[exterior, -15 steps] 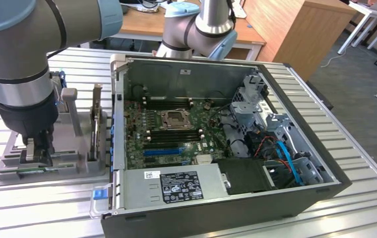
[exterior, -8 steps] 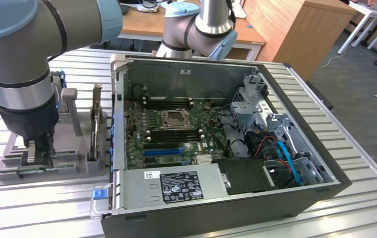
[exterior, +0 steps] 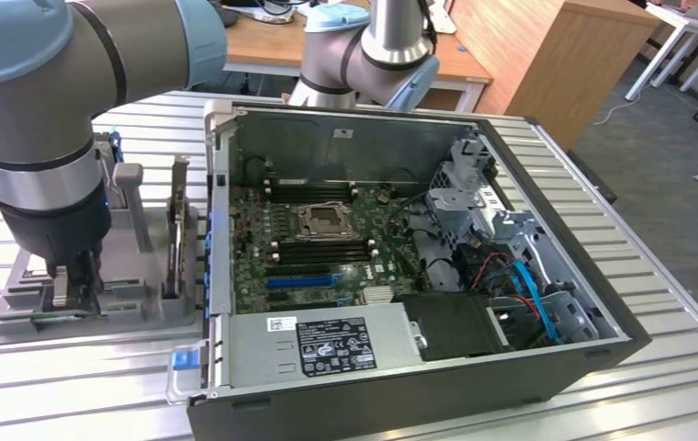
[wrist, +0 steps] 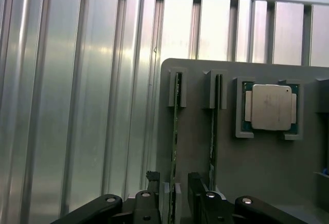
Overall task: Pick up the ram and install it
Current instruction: 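Pick up the ram and move it above insertion slot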
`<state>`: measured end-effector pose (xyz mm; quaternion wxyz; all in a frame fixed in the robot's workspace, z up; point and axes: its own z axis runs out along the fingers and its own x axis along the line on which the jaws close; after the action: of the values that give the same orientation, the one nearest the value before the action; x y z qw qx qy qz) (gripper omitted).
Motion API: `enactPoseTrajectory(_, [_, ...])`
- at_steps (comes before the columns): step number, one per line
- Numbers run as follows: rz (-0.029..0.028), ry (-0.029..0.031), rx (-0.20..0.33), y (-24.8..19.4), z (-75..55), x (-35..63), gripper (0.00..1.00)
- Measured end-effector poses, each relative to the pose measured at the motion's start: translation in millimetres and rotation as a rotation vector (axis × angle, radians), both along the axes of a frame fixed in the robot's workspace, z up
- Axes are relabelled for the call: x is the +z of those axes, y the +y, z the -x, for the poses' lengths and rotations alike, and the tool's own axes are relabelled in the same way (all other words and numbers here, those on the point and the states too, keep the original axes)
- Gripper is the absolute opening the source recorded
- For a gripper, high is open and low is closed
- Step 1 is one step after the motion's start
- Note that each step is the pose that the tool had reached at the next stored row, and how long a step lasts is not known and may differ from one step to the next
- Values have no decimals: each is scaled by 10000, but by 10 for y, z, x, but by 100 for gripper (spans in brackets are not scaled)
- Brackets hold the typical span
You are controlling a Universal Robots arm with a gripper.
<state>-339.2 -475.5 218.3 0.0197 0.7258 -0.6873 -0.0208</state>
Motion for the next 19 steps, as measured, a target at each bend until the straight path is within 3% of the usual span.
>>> enactPoseTrajectory(19, [0, -4, 0, 0, 21, -107, 36])
